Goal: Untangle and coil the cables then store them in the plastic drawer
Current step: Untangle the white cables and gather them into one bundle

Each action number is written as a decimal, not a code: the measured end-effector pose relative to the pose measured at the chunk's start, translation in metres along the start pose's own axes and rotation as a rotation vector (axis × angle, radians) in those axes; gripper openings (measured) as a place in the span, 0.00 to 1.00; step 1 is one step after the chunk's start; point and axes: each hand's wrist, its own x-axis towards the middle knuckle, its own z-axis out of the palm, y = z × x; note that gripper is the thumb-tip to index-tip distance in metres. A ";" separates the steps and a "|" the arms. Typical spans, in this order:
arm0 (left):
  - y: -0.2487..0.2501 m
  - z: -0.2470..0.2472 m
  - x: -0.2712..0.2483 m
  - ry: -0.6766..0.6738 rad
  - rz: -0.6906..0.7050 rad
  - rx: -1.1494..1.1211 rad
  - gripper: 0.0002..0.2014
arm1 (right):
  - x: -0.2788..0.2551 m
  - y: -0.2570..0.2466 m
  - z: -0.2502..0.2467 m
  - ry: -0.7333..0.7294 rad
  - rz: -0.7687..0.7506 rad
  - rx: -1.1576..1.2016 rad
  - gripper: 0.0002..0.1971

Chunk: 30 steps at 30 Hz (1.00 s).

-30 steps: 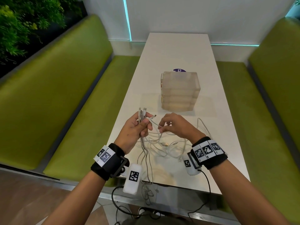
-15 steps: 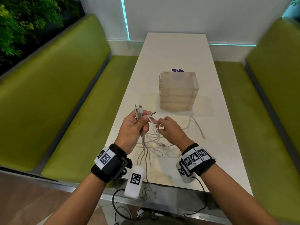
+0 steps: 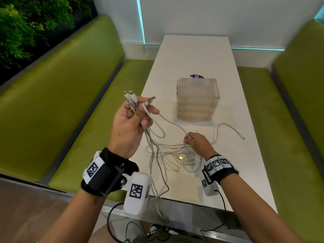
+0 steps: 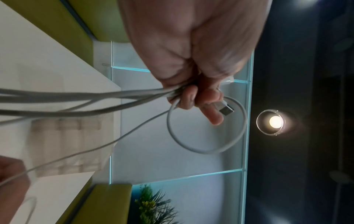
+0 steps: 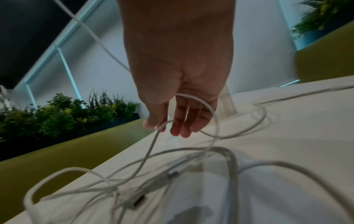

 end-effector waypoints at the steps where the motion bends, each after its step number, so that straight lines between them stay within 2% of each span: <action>1: 0.005 -0.003 0.002 0.011 0.021 -0.007 0.14 | -0.001 0.002 -0.002 0.017 0.007 0.029 0.10; 4: 0.020 -0.011 0.009 0.050 0.095 -0.026 0.19 | -0.004 0.017 -0.009 0.060 0.016 0.084 0.18; 8: 0.032 -0.019 0.015 0.106 0.153 -0.045 0.12 | -0.010 0.031 -0.021 0.156 0.081 0.104 0.11; 10: 0.028 -0.018 0.016 0.112 0.137 -0.001 0.09 | -0.011 0.024 -0.027 0.159 0.102 0.159 0.12; 12: 0.017 -0.014 0.015 0.123 0.087 0.101 0.08 | -0.013 0.009 -0.035 0.097 0.102 0.265 0.13; 15: -0.005 -0.010 0.011 0.112 0.032 0.224 0.06 | -0.021 -0.015 -0.049 -0.050 0.036 0.410 0.05; 19: -0.024 -0.013 0.005 0.090 -0.012 0.220 0.04 | -0.036 -0.032 -0.069 -0.129 -0.052 0.463 0.03; 22: -0.027 -0.014 0.004 0.082 -0.025 0.198 0.04 | -0.044 -0.038 -0.083 -0.012 -0.103 0.501 0.08; 25: -0.030 -0.012 0.004 0.078 -0.053 0.199 0.03 | -0.050 -0.039 -0.091 0.135 -0.164 0.519 0.06; 27: -0.037 -0.010 0.004 0.061 -0.084 0.240 0.04 | -0.052 -0.042 -0.093 0.149 -0.212 0.529 0.07; 30: -0.056 0.002 0.002 0.013 -0.132 0.395 0.05 | -0.058 -0.049 -0.089 0.096 -0.266 0.507 0.11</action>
